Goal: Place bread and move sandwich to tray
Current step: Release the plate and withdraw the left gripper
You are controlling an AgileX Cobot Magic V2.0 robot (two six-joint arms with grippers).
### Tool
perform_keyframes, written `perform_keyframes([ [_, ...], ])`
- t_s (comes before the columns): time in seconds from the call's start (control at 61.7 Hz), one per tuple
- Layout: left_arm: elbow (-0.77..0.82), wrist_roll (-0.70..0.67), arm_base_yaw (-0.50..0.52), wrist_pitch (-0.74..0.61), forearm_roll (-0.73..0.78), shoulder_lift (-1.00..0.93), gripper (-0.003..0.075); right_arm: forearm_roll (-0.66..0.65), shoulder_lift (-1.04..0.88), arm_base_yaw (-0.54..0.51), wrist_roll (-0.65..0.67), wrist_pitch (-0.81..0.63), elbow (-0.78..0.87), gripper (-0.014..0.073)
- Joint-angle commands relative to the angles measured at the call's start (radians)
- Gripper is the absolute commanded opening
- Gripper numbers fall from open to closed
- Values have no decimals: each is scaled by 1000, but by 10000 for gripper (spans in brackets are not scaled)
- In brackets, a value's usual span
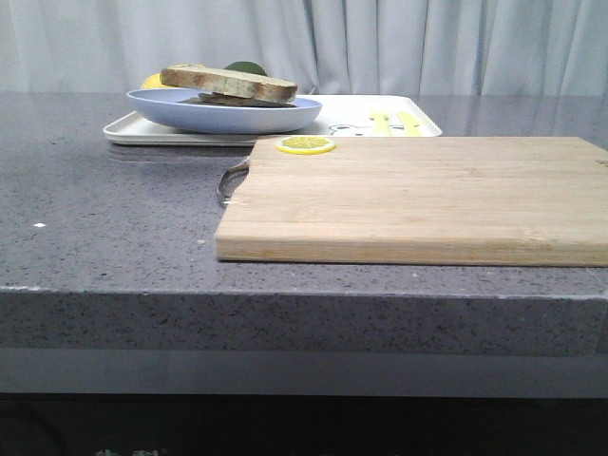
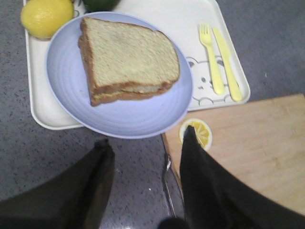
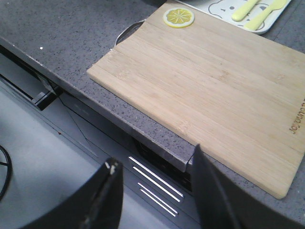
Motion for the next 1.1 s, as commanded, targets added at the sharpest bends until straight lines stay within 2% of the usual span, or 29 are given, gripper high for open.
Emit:
perform_keyframes([
  [0.0, 47, 5, -76, -43, 78, -133, 333, -1, 3, -4, -4, -63, -20, 362],
  [0.097, 157, 5, -146, -80, 132, -236, 333, -1, 3, -4, -4, -63, -20, 362],
  [0.243, 334, 5, -209, -161, 136, -394, 333, -1, 3, -4, -4, -63, -20, 362],
  [0.47, 664, 5, -222, -320, 153, -636, 333, -1, 3, -4, -4, -63, -20, 362],
  [0.697, 949, 8, -222, -399, 175, -874, 333, 13, 3, -4, -4, -66, -20, 362],
  [0.859, 1067, 71, -222, -425, 175, -1029, 333, 18, 3, -4, -4, -64, -20, 362],
  [1.086, 1097, 116, -222, -428, 182, -1136, 333, 18, 3, -4, -4, -66, -20, 362],
])
